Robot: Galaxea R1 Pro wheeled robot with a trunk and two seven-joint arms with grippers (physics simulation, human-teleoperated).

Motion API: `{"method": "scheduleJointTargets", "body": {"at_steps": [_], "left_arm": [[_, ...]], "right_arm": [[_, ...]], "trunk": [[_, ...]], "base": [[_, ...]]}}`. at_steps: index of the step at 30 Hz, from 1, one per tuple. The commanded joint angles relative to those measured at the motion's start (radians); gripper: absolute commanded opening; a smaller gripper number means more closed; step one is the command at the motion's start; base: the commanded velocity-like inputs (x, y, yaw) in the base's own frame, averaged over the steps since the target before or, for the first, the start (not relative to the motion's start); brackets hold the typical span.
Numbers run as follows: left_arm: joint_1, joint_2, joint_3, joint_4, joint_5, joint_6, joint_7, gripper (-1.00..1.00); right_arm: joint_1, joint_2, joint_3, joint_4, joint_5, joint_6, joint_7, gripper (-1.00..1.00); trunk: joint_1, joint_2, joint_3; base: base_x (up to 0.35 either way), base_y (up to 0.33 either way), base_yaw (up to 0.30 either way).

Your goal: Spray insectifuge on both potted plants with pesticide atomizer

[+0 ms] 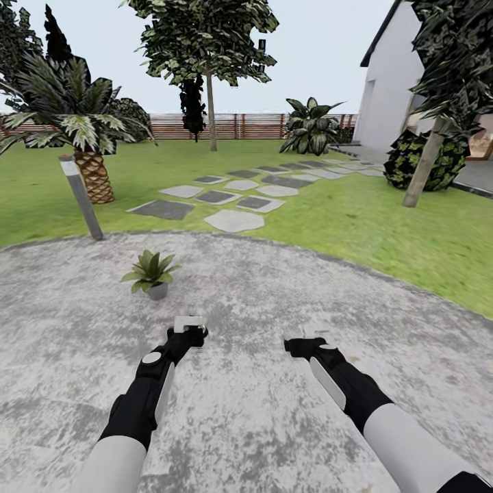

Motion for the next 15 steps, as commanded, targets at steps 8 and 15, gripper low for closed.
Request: {"method": "scheduleJointTargets", "body": {"at_steps": [8,15], "left_arm": [[-0.001,-0.002,0.005,-0.001,-0.010,0.004,-0.009,-1.00],[-0.001,-0.002,0.005,-0.001,-0.010,0.004,-0.009,-1.00]], "right_arm": [[-0.001,-0.002,0.006,-0.002,-0.010,0.003,-0.010,1.00],[-0.001,-0.002,0.006,-0.002,-0.010,0.003,-0.010,1.00]], "trunk": [[0.000,0.000,-0.001],[0.000,0.000,-0.001]], "base": [[0.314,0.168,0.000],[0.296,0.195,0.000]]}}
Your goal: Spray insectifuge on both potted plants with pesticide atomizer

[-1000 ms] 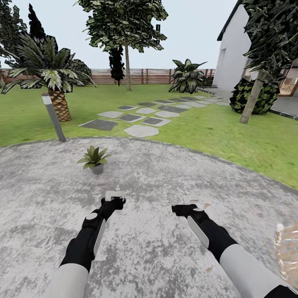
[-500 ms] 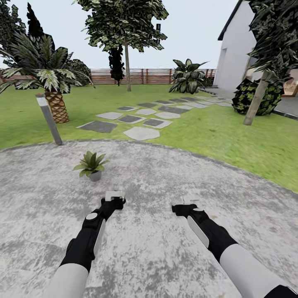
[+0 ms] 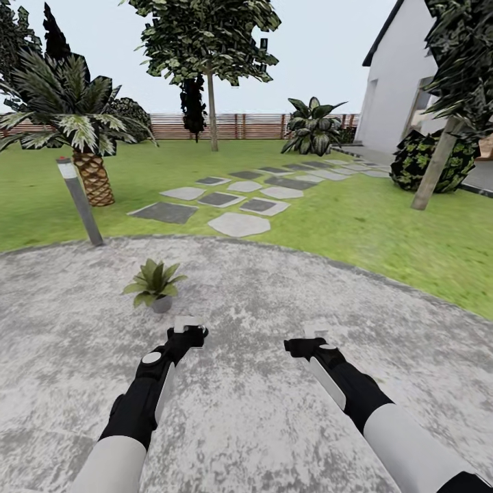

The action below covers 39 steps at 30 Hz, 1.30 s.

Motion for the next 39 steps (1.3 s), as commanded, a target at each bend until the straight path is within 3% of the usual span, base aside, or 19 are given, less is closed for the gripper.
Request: {"method": "scheduleJointTargets", "body": {"at_steps": [1,39], "left_arm": [[-0.001,-0.002,0.005,-0.001,-0.010,0.004,-0.009,-1.00],[-0.001,-0.002,0.005,-0.001,-0.009,0.004,-0.009,-1.00]], "right_arm": [[-0.001,-0.002,0.006,-0.002,-0.010,0.003,-0.010,1.00],[-0.001,-0.002,0.006,-0.003,-0.010,0.003,-0.010,1.00]], "trunk": [[0.000,0.000,-0.001],[0.000,0.000,-0.001]], "base": [[0.295,0.196,0.000],[0.251,0.227,0.000]]}}
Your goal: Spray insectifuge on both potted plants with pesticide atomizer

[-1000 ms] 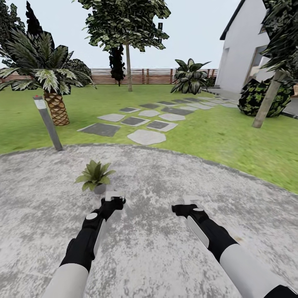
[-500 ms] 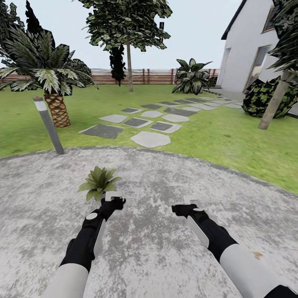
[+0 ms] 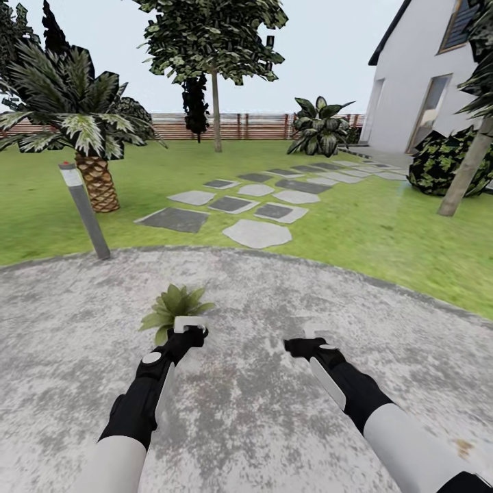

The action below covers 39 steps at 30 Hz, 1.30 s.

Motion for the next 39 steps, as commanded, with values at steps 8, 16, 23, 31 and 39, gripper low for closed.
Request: {"method": "scheduleJointTargets", "body": {"at_steps": [8,16,23,31,39], "left_arm": [[-0.001,-0.002,0.005,-0.002,-0.010,0.004,-0.009,-1.00],[-0.001,-0.002,0.005,-0.002,-0.011,0.004,-0.009,-1.00],[-0.001,-0.002,0.005,-0.002,-0.011,0.004,-0.009,-1.00],[-0.001,-0.002,0.005,-0.002,-0.010,0.004,-0.009,-1.00],[-0.001,-0.002,0.004,-0.002,-0.011,0.004,-0.009,-1.00]], "right_arm": [[-0.001,-0.002,0.006,-0.003,-0.010,0.003,-0.010,1.00],[-0.001,-0.002,0.006,-0.033,-0.010,0.003,-0.012,1.00],[-0.001,-0.002,0.006,-0.088,-0.010,0.005,-0.012,1.00],[-0.001,-0.002,0.006,-0.090,-0.010,0.006,-0.012,1.00],[-0.002,-0.002,0.006,-0.091,-0.010,0.005,-0.012,1.00]], "trunk": [[0.000,0.000,-0.001],[0.000,0.000,-0.001],[0.000,0.000,-0.001],[0.000,0.000,-0.001],[0.000,0.000,-0.001]], "base": [[0.205,0.260,0.000],[0.191,0.268,0.000],[0.174,0.275,-0.100],[0.140,0.290,-0.162],[0.052,0.309,-0.153]]}}
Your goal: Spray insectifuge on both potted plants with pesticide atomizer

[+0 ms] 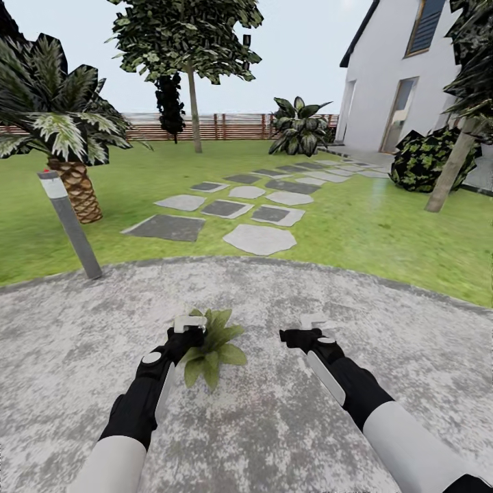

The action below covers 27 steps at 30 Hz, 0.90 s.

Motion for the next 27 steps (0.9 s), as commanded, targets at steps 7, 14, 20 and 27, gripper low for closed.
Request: {"method": "scheduleJointTargets", "body": {"at_steps": [7,14,20,27], "left_arm": [[0.000,-0.001,0.005,-0.002,-0.010,0.004,-0.009,-1.00],[0.000,-0.001,0.006,-0.002,-0.010,0.004,-0.009,-1.00],[0.000,-0.001,0.006,-0.002,-0.010,0.004,-0.009,-1.00],[0.000,-0.001,0.006,-0.002,-0.010,0.004,-0.009,-1.00]], "right_arm": [[-0.001,-0.003,0.005,-0.002,-0.010,0.002,-0.010,1.00],[-0.001,-0.002,0.005,-0.002,-0.010,0.003,-0.010,1.00],[-0.001,-0.001,0.006,-0.002,-0.010,0.003,-0.010,1.00],[-0.001,-0.001,0.006,-0.002,-0.010,0.003,-0.011,1.00]], "trunk": [[0.000,0.000,-0.001],[0.000,0.000,-0.001],[0.000,0.000,-0.001],[0.000,0.000,-0.001]], "base": [[0.001,0.315,-0.024],[0.000,0.316,-0.001],[0.009,0.316,0.000],[0.097,0.316,0.000]]}}
